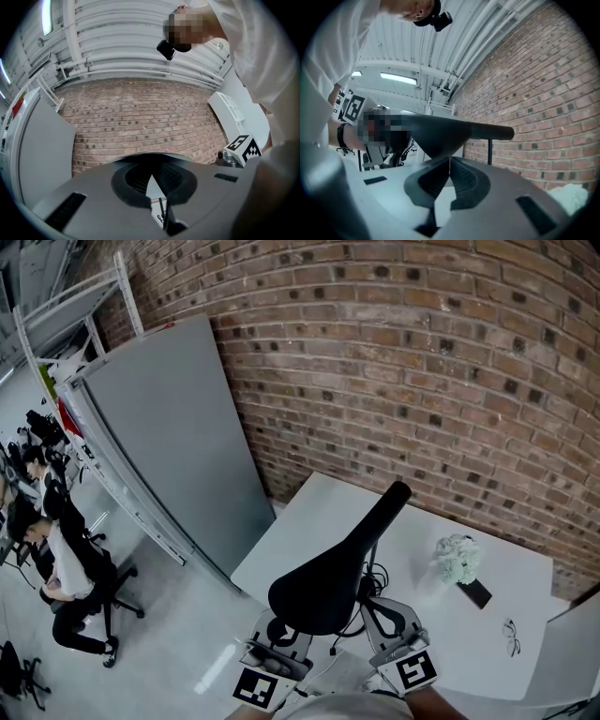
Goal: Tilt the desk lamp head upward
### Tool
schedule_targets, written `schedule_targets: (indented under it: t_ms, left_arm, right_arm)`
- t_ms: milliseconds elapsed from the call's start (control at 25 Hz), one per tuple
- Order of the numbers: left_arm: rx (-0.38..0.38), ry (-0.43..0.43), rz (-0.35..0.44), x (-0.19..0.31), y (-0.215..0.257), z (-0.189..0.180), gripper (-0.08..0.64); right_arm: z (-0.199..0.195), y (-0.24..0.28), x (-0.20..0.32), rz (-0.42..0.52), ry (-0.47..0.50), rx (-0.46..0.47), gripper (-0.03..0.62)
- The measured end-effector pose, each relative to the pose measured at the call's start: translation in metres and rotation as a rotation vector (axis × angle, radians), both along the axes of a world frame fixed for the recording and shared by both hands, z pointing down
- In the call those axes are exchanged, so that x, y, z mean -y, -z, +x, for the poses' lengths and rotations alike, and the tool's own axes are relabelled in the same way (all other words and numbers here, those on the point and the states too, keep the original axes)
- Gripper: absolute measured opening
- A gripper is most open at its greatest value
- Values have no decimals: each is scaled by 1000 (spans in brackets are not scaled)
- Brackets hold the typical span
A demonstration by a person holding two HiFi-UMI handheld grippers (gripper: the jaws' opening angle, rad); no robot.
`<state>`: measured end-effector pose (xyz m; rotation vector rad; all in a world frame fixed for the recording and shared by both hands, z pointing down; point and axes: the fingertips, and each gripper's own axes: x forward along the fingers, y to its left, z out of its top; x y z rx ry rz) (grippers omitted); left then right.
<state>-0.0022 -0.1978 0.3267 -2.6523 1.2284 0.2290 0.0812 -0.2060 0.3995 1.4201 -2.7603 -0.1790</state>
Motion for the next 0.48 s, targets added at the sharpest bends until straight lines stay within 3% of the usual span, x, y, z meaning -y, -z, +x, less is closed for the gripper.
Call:
schedule_targets:
  t_ms: [480]
  left_arm:
    - [-31, 2, 46, -2, 12, -5, 6]
  right_arm:
    - [3, 3, 1, 0, 0, 31, 17]
